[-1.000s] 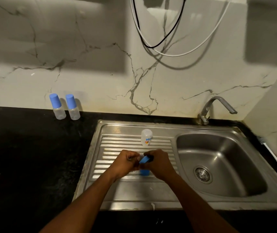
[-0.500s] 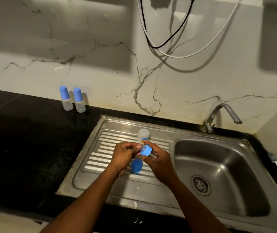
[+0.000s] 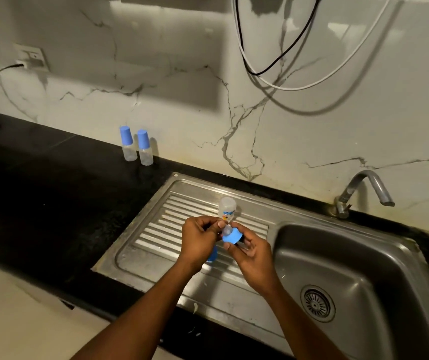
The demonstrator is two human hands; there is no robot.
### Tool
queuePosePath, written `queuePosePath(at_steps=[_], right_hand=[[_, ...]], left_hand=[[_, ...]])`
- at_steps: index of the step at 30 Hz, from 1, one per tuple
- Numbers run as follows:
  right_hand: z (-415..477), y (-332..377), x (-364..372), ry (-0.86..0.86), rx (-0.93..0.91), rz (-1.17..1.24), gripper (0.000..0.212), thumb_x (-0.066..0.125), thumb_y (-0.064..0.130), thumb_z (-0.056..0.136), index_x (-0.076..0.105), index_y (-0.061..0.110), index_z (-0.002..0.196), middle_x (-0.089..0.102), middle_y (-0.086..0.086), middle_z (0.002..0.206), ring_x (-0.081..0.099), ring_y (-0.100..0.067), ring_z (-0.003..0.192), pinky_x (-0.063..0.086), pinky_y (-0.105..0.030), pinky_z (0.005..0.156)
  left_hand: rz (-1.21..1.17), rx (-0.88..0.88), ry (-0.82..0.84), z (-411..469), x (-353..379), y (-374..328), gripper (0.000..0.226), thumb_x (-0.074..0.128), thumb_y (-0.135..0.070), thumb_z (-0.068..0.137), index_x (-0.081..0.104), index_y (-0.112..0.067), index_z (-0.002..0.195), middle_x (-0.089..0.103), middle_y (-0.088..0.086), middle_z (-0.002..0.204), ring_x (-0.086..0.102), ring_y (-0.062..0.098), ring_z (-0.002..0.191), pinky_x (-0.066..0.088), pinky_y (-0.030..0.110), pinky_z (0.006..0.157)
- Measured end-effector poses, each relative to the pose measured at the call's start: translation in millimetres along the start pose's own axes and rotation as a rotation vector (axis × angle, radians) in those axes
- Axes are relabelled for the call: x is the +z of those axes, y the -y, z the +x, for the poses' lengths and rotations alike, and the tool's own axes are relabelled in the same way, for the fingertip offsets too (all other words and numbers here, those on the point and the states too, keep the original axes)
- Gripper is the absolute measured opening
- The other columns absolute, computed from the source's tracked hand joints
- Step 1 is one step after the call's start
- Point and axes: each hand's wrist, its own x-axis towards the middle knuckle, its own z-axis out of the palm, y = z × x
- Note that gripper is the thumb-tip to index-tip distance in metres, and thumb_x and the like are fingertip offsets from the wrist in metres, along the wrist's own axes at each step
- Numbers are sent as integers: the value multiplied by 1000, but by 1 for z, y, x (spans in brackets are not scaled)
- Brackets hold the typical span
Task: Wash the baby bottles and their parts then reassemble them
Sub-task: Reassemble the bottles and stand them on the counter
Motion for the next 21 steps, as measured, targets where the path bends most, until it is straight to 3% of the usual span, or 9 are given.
queuePosePath(at_steps=[8, 12, 16, 21], right_hand=[[-7, 5, 17, -21, -60, -5, 44, 70, 3, 91, 62, 35, 119, 73, 15, 113, 68, -9, 109, 55, -22, 91], [-1, 0, 25, -88, -12, 41, 42, 72, 2, 88, 62, 17, 126, 73, 1, 116, 69, -13, 109, 57, -31, 94], [3, 4, 29, -74, -15, 44, 37, 67, -2, 91, 63, 17, 123, 74, -1, 113, 70, -17, 108, 56, -27, 90], [1, 2, 24, -30, 15, -75, 35, 67, 4, 93, 64, 16, 125, 74, 5, 113, 70, -12, 106, 56, -26, 90]], left_hand=[[-165, -235, -4, 4, -11, 3, 13, 64, -4, 94, 76, 2, 94, 76, 17, 89, 73, 37, 90, 61, 41, 83], [-82, 1, 9, -4, -14, 3, 13, 67, -7, 94, 78, -5, 100, 78, 6, 93, 75, 22, 92, 60, 33, 85], [126, 250, 14, 2, -17, -2, 16, 69, -2, 91, 78, -14, 97, 76, -6, 96, 72, 7, 94, 58, 21, 84], [131, 79, 166, 22, -24, 0, 10, 70, -11, 92, 79, -10, 97, 78, -1, 92, 73, 11, 89, 60, 31, 86]])
